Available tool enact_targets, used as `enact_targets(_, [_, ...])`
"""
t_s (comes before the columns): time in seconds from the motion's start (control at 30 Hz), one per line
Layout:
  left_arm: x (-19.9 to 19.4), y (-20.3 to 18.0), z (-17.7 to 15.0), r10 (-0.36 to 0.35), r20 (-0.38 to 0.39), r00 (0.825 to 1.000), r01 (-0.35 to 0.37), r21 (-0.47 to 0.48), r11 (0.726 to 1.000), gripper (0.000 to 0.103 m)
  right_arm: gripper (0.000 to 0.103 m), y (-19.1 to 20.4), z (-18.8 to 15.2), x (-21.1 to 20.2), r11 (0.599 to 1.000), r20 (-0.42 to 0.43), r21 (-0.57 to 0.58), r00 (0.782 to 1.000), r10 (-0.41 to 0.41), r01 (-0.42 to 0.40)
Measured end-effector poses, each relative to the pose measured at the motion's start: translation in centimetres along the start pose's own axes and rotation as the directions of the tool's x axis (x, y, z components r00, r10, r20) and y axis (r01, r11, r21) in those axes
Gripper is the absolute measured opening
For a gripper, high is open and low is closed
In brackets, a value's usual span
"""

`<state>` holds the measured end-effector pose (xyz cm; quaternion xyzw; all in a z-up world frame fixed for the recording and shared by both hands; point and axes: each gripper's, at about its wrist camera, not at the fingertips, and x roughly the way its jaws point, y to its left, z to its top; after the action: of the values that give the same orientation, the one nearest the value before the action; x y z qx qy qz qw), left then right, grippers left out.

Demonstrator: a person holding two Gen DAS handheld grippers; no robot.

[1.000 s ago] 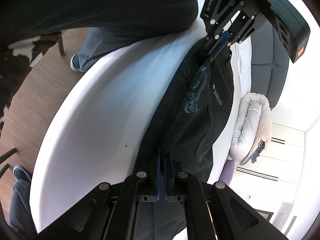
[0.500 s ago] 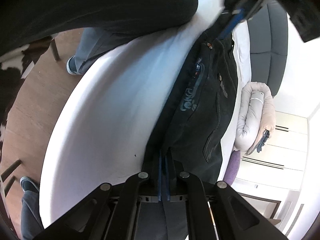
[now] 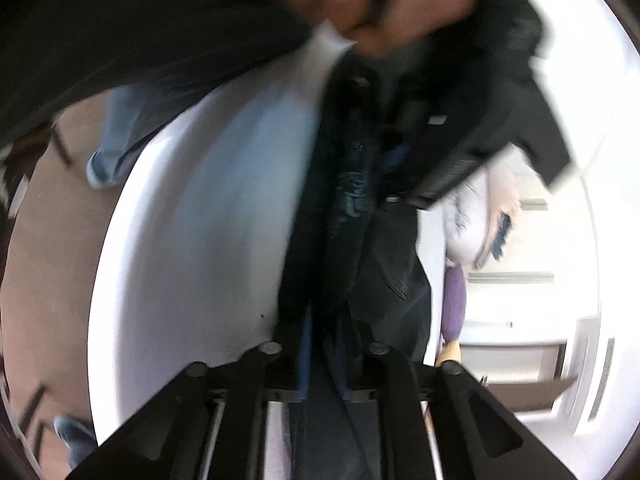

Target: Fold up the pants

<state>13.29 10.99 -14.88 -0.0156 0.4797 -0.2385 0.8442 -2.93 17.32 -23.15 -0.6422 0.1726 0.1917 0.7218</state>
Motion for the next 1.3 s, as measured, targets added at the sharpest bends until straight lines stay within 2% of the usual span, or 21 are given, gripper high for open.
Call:
enact_targets(0.03, [0.0, -0.1, 0.0, 0.001, 0.002, 1.0, -0.001, -0.001, 1.0, 0.014, 0.046, -0.7, -0.3, -0.4, 0.998, 0.007, 0.068, 1.0, -0.006, 0.006])
enact_targets(0.1, [0.1, -0.5, 0.0, 0.014, 0.005, 1.0, -0.014, 0.017, 1.0, 0.014, 0.083, -3.0, -1.4, -1.6, 0.973, 0.033, 0.231, 0.999, 0.006, -0.013])
enact_targets(0.13, [0.3, -0.7, 0.0, 0.019, 0.006, 1.0, -0.019, 0.022, 1.0, 0.014, 0.089, -4.4, -2.1, -2.2, 0.949, 0.052, 0.312, 0.998, 0.027, -0.042])
enact_targets(0.2, [0.4, -1.1, 0.0, 0.028, 0.009, 1.0, -0.028, 0.027, 0.999, 0.013, 0.091, -7.8, -4.0, -2.6, 0.873, 0.052, 0.484, 0.998, 0.035, -0.056])
enact_targets(0.3, [0.1, -0.6, -0.6, 0.038, 0.019, 0.999, -0.039, 0.032, 0.999, 0.013, 0.091, -14.8, -8.9, -0.2, 0.675, -0.026, 0.737, 0.997, 0.068, -0.027])
enact_targets(0.33, [0.4, -0.6, -0.7, 0.042, 0.022, 0.999, -0.043, 0.035, 0.998, 0.014, 0.091, -17.1, -10.8, 0.9, 0.592, -0.05, 0.806, 0.995, 0.088, -0.012])
enact_targets(0.37, [0.5, -0.7, -0.8, 0.048, 0.025, 0.999, -0.049, 0.038, 0.998, 0.014, 0.091, -20.3, -13.5, 2.8, 0.464, -0.076, 0.886, 0.989, 0.124, 0.01])
enact_targets(0.4, [0.6, -0.7, -1.0, 0.054, 0.028, 0.998, -0.055, 0.041, 0.998, 0.014, 0.091, -22.5, -15.9, 4.7, 0.361, -0.096, 0.932, 0.983, 0.159, 0.033])
enact_targets(0.43, [0.7, -0.9, -1.0, 0.06, 0.032, 0.998, -0.061, 0.045, 0.997, 0.014, 0.091, -24.3, -17.7, 6.5, 0.283, -0.113, 0.958, 0.974, 0.195, 0.055])
enact_targets(0.47, [0.7, -1.0, -1.0, 0.066, 0.034, 0.997, -0.068, 0.049, 0.997, 0.013, 0.091, -25.9, -19.5, 8.7, 0.225, -0.147, 0.97, 0.962, 0.229, 0.095])
enact_targets(0.53, [1.0, -1.4, -1.1, 0.075, 0.039, 0.996, -0.077, 0.053, 0.996, 0.013, 0.087, -28.2, -22.1, 12.7, 0.153, -0.204, 0.974, 0.935, 0.289, 0.166])
enact_targets(0.63, [1.2, -1.5, -1.0, 0.072, 0.043, 0.996, -0.074, 0.046, 0.996, 0.013, 0.082, -29.4, -25.2, 18.5, 0.054, -0.258, 0.964, 0.87, 0.419, 0.26])
enact_targets(0.7, [1.1, -1.3, -1.1, 0.062, 0.043, 0.997, -0.064, 0.037, 0.997, 0.013, 0.08, -29.5, -26.3, 21.3, 0.017, -0.278, 0.951, 0.828, 0.487, 0.309])
enact_targets(0.77, [0.9, -0.9, -1.2, 0.048, 0.044, 0.998, -0.05, 0.026, 0.998, 0.013, 0.08, -28.9, -26.9, 23.6, 0.023, -0.312, 0.934, 0.782, 0.539, 0.357])
enact_targets(0.9, [0.7, -0.3, -1.4, 0.034, 0.047, 0.998, -0.035, 0.014, 0.999, 0.013, 0.08, -27.2, -27.4, 26.9, 0.006, -0.318, 0.919, 0.731, 0.604, 0.394])
enact_targets(0.97, [0.5, 0.0, -1.5, 0.031, 0.049, 0.998, -0.032, 0.012, 0.999, 0.013, 0.08, -26.7, -27.6, 27.3, -0.026, -0.305, 0.916, 0.737, 0.603, 0.401])
enact_targets(1.03, [0.5, 0.2, -1.6, 0.029, 0.049, 0.998, -0.03, 0.01, 0.999, 0.013, 0.075, -26.6, -27.7, 27.4, -0.053, -0.289, 0.919, 0.758, 0.585, 0.392])
enact_targets(1.13, [0.2, 0.3, -1.6, 0.031, 0.05, 0.998, -0.031, 0.013, 0.999, 0.013, 0.04, -27.1, -27.8, 27.1, -0.053, -0.267, 0.933, 0.781, 0.565, 0.357])
enact_targets(1.17, [0.1, 0.3, -1.6, 0.032, 0.049, 0.998, -0.033, 0.014, 0.999, 0.014, 0.015, -27.4, -28.1, 26.7, -0.066, -0.25, 0.937, 0.788, 0.562, 0.344])
enact_targets(1.2, [0.1, 0.2, -1.6, 0.033, 0.049, 0.998, -0.034, 0.015, 0.999, 0.014, 0.008, -27.7, -28.6, 26.3, -0.093, -0.228, 0.938, 0.797, 0.56, 0.333])
enact_targets(1.3, [0.1, 0.1, -1.6, 0.039, 0.05, 0.998, -0.04, 0.018, 0.999, 0.013, 0.006, -28.2, -30.8, 22.4, -0.215, -0.16, 0.931, 0.859, 0.487, 0.295])
